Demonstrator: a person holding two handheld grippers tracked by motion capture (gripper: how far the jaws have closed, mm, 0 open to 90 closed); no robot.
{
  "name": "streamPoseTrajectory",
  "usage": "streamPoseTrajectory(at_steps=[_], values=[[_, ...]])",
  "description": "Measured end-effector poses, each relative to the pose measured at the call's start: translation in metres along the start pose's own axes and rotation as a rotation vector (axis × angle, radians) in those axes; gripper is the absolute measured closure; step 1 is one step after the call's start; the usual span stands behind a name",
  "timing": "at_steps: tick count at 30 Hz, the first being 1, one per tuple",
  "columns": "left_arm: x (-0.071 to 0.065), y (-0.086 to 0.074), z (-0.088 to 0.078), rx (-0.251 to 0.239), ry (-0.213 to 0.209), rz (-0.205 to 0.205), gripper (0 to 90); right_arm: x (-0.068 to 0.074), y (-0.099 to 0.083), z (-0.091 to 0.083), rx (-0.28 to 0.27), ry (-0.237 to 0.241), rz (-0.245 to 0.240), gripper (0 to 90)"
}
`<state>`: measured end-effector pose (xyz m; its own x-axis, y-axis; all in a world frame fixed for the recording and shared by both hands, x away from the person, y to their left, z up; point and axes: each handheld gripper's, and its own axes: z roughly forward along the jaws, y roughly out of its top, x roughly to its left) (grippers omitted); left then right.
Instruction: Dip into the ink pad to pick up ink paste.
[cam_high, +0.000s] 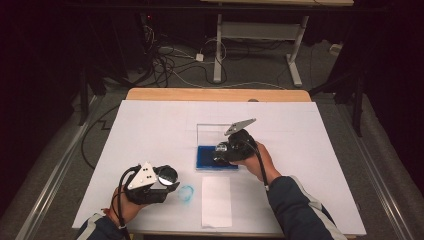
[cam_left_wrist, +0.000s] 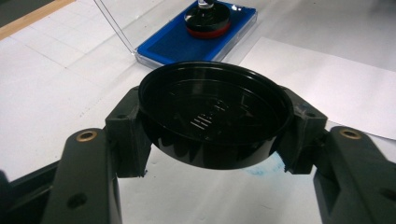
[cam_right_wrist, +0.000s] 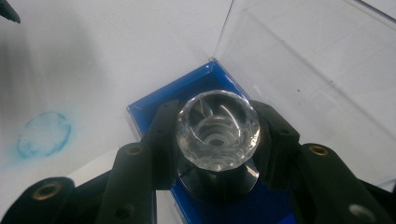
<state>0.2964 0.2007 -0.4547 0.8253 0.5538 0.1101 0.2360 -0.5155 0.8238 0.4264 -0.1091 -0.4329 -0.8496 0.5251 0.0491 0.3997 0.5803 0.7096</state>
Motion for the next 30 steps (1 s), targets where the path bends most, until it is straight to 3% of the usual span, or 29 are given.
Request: streamPoseTrajectory(at_steps=[14, 20, 30], values=[[-0.0007, 0.0001, 0.0003, 0.002, -0.002, -0.001, 36.0, -0.0007, -0.0045, -0.0002, -0.022, 0.003, 0.014, 57.1], [-0.0023, 0.0016, -0.0025, -0.025, 0.002, 0.008, 36.1, -0.0024, -0.0056, 0.0003, -0.027, 0.017, 0.035, 57.1], [-0.0027, 0.0017, -0.0027, -0.027, 0.0, 0.01, 36.1, -0.0012, -0.0048, 0.0007, -0.02, 0.011, 0.023, 57.1]])
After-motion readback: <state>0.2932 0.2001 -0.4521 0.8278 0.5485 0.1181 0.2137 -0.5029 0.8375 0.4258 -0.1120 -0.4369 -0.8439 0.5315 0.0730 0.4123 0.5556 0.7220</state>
